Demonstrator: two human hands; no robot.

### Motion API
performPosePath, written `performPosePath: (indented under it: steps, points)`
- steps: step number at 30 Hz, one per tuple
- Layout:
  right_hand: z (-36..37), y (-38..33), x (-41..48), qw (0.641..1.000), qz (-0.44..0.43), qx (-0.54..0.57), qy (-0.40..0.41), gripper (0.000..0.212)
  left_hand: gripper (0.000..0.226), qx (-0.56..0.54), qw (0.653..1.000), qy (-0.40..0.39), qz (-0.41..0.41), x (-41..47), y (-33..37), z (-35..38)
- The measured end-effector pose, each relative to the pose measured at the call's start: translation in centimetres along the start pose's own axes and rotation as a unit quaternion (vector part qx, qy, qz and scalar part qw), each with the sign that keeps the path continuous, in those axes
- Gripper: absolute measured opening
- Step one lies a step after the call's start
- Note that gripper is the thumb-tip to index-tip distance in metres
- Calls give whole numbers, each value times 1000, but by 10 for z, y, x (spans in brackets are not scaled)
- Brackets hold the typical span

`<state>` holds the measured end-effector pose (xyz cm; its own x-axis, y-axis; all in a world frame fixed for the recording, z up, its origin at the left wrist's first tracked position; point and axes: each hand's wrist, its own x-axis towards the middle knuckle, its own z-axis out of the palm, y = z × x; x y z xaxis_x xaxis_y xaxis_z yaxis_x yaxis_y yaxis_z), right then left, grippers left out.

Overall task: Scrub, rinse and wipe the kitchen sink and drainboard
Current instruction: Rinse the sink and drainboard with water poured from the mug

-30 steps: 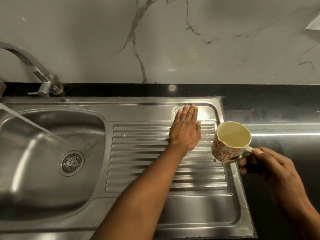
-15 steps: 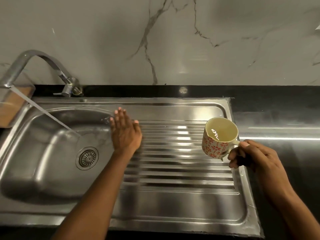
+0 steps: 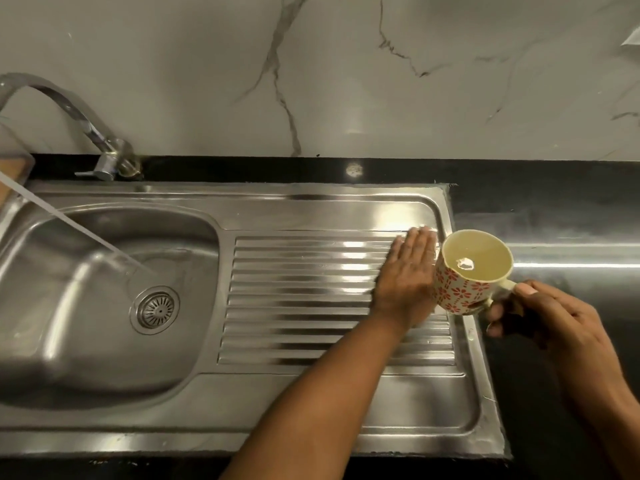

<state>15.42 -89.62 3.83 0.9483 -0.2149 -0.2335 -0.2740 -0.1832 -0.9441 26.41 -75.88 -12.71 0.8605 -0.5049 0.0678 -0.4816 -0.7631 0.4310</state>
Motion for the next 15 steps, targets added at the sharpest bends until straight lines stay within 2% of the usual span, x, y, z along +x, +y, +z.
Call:
performPosePath:
  steps: [3,7,11,15]
  points:
    - [4,5,1,1000,7,6,-2,34,64,42,995,-11,-90,-14,-39,-17]
    - [17,7,4,1000,3,9,-11,35,63,55,980,26,-187,-62,-121,-55]
    - [30,0,6,999,-21,18,-33,37,66,110,951,23,-288,-112,-200,-94]
    - [35,-11,7,997,-37,34,-53,48,68,126,930,4,-347,-138,-222,-117]
